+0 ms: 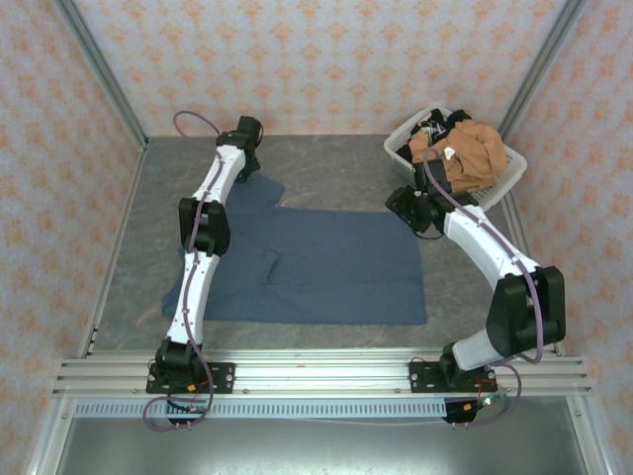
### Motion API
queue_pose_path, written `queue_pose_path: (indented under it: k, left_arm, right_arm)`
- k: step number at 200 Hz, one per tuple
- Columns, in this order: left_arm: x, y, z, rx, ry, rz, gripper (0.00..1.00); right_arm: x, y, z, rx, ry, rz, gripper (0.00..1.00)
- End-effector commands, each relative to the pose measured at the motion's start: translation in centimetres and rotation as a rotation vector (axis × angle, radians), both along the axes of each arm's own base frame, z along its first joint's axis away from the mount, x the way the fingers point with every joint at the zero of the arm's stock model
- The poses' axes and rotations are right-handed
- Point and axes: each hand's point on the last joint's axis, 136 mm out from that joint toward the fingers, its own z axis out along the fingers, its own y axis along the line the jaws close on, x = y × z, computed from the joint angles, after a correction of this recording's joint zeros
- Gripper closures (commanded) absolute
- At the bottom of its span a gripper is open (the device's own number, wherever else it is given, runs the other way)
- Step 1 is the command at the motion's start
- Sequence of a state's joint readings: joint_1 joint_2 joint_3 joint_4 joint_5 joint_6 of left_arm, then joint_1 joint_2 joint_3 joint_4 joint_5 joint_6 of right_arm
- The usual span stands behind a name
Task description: Fold and stack the t-shirts
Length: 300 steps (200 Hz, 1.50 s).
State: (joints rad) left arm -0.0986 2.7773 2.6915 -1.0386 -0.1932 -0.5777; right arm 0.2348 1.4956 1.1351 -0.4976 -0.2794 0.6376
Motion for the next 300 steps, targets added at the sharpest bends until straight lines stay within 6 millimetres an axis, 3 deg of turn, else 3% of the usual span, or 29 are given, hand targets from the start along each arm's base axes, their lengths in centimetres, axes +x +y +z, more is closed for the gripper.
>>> queue_pose_path:
  k: [1, 24, 40, 72, 107, 183, 219, 256, 274, 300]
  left_arm:
    - [-3.6, -2.0, 1.8, 0.024, 0.117, -0.05, 1.0]
    - [-3.2, -2.5, 5.5, 0.018, 0.036, -0.062, 1.0]
    - [-3.5, -3.0, 6.9, -0.005, 0.013, -0.068, 1.0]
    - [-4.4, -4.1, 7.1, -0.061, 0.029, -0.086, 1.0]
    - [-5.1, -4.8, 7.5, -0.081, 0.044, -0.111, 1.0]
    - [-6.4, -5.0, 9.0, -0.096, 0.049, -0.129, 1.0]
    - [-6.7, -5.0, 10.3, -0.099, 0.028, -0.13, 1.0]
    - [-6.9, -5.2, 11.3, -0.098, 0.01, -0.135, 1.0]
    - [-7.1, -5.3, 11.4, -0.093, 0.01, -0.138, 1.0]
    - [-7.5, -5.4, 11.1, -0.101, 0.017, -0.136, 1.0]
  right_arm:
    - [1.1, -2.3, -2.3, -0.12, 0.056, -0.082, 0.51]
    - [2.9, -3.3, -4.3, -0.176, 0.085, -0.156, 0.52]
    - [4.3, -4.5, -5.3, -0.221, 0.078, -0.205, 0.52]
    - [6.6, -6.6, -7.4, -0.279, 0.119, -0.25, 0.52]
    - [7.8, -7.0, -9.7, -0.331, 0.18, -0.219, 0.54]
    - [7.0, -6.5, -13.8, -0.322, 0.304, -0.223, 0.58]
    - [6.5, -7.1, -10.0, -0.379, 0.171, -0.265, 0.55]
    - [8.1, -7.1, -4.6, -0.383, -0.006, -0.236, 0.49]
    - [7.8, -6.9, -4.5, -0.418, 0.022, -0.208, 0.51]
    - [7.1, -8.8, -5.7, -0.444, 0.056, -0.251, 0.55]
